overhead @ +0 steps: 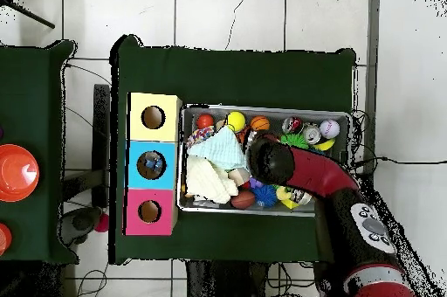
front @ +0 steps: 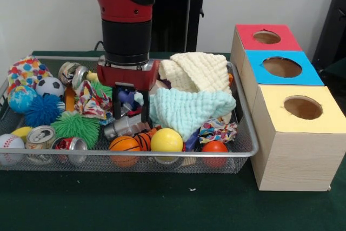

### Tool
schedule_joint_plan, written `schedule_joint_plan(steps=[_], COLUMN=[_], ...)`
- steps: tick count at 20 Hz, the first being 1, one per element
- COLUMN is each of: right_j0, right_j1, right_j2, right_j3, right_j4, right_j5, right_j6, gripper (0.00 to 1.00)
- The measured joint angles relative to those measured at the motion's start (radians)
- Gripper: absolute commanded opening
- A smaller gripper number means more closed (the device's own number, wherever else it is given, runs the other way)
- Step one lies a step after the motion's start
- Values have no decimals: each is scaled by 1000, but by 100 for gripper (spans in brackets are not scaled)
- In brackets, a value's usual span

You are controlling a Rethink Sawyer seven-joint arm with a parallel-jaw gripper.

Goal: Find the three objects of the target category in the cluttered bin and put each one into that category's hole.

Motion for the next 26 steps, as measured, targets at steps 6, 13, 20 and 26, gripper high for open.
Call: schedule_joint_plan(steps=[6,13,20,26], right_j0=[50,82,88,86], right_j1=[11,15,16,38], right_j2=[-63,-122,-154,-177], right_j3=[-8,-23,-42,-68], right_j4=[0,-36,-91,-114], right_j5=[52,141,164,142], right_j6=[0,0,0,0], gripper=[100,100,100,100])
